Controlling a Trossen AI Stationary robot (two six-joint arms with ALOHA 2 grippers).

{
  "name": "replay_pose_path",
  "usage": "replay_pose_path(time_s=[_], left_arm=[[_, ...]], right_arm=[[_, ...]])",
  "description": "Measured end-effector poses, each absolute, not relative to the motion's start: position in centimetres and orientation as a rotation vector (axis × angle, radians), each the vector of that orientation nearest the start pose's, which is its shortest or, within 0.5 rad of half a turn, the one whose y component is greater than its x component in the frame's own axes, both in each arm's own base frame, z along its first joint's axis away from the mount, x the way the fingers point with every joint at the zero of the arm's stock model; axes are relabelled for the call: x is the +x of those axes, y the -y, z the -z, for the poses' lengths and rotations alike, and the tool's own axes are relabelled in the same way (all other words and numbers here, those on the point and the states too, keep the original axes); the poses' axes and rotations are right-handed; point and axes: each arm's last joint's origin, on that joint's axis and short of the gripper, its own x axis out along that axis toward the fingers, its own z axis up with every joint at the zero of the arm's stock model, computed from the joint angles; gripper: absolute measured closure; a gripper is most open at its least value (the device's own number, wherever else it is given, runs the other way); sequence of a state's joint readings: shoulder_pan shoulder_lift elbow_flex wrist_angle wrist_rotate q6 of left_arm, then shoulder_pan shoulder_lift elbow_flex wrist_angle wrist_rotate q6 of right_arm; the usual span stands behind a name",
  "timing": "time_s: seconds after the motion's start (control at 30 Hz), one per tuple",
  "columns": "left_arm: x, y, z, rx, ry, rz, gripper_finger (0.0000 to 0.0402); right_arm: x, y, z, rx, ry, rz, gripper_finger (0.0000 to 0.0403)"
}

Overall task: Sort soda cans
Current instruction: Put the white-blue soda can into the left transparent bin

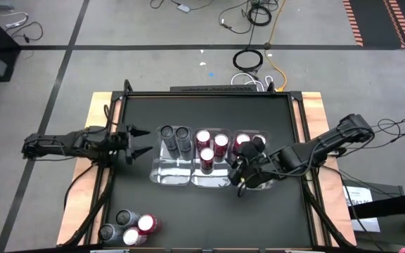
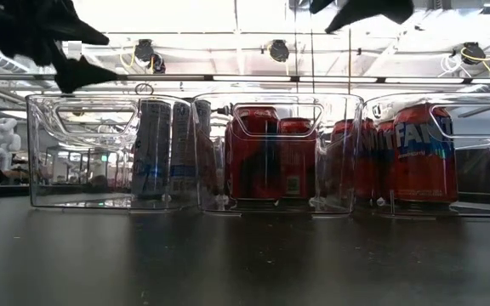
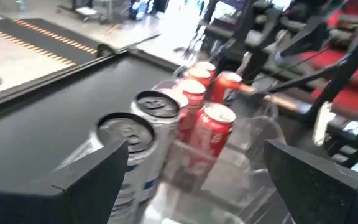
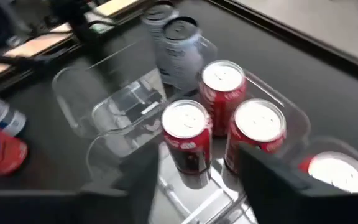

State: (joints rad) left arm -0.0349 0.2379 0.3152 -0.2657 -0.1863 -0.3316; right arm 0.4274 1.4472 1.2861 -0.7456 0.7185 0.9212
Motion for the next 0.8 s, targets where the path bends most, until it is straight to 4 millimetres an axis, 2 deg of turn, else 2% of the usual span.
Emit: replay_pose_path(time_s=[0.17, 0.23, 0.33, 0.47, 0.63, 0.8], left_arm=[[8.6, -0.3, -26.0, -0.268, -0.25, -0.227, 0.002], [8.2, -0.4, -27.4, -0.266, -0.307, -0.246, 0.002], [8.1, -0.3, -29.0, -0.281, -0.464, -0.274, 0.002], [9.5, 0.3, -30.8, -0.312, -0.637, -0.302, 0.002], [12.3, 1.7, -32.3, -0.321, -0.686, -0.344, 0.002], [14.3, 3.7, -33.6, -0.381, -0.685, -0.344, 0.002]], right_arm=[[27.7, -10.7, -31.7, 0.257, -0.626, 0.445, 0.0349], [27.6, -10.9, -31.7, 0.206, -0.664, 0.388, 0.0388], [27.4, -11.0, -31.7, 0.15, -0.688, 0.359, 0.039], [26.6, -10.8, -30.8, 0.063, -0.713, 0.326, 0.0398], [24.6, -9.9, -29.1, 0.067, -0.559, 0.243, 0.0401], [21.3, -8.4, -28.1, 0.075, -0.409, 0.19, 0.0402]])
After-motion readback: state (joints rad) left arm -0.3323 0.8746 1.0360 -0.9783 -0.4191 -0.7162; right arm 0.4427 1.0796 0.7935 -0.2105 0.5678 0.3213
